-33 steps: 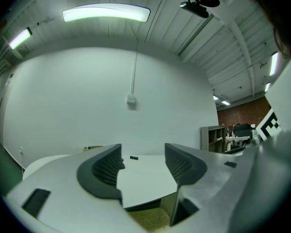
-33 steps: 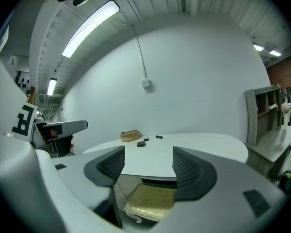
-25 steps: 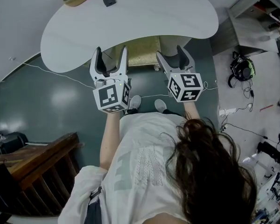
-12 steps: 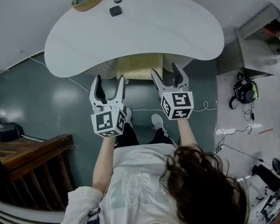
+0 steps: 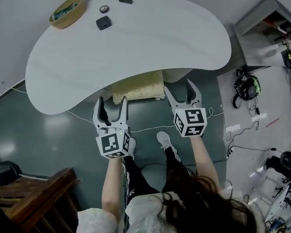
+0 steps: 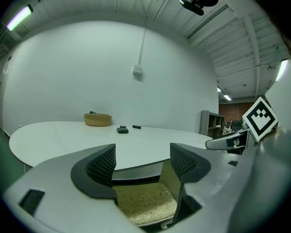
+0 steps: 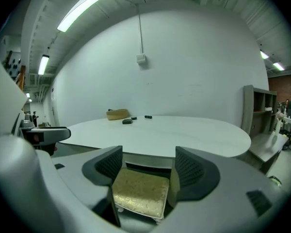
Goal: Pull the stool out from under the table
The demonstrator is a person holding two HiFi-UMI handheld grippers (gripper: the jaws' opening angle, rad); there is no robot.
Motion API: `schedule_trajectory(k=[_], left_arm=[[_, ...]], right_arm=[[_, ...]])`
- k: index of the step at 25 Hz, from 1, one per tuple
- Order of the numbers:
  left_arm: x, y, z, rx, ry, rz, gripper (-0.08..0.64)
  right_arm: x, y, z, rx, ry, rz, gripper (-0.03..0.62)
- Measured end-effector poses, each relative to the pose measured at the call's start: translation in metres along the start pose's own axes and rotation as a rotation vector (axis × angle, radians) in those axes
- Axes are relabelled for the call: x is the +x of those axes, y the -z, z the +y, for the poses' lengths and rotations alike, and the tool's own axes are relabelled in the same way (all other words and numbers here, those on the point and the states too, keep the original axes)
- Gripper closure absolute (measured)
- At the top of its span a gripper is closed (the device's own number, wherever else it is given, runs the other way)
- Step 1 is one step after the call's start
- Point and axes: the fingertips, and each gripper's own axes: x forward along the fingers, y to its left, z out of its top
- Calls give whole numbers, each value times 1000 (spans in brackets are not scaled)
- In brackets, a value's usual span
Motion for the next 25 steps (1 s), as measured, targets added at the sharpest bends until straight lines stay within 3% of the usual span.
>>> schedule_trajectory(k=[3, 10, 15, 20, 25], left_arm=[[16, 20, 8, 21, -7, -5, 235], [39, 82, 7, 48, 16, -11, 235], [66, 167, 11, 54, 9, 10, 235], [61, 253, 24, 29, -17, 94, 236], [70, 320, 35, 87, -6, 143, 236]], right_arm=[[13, 17, -14, 20, 23, -9, 258], [51, 86, -4, -14, -28, 23, 259], [89, 155, -12, -54, -13, 27, 258], [101, 233, -18, 4, 17, 66, 258], [122, 297, -31, -36, 55, 125, 258]])
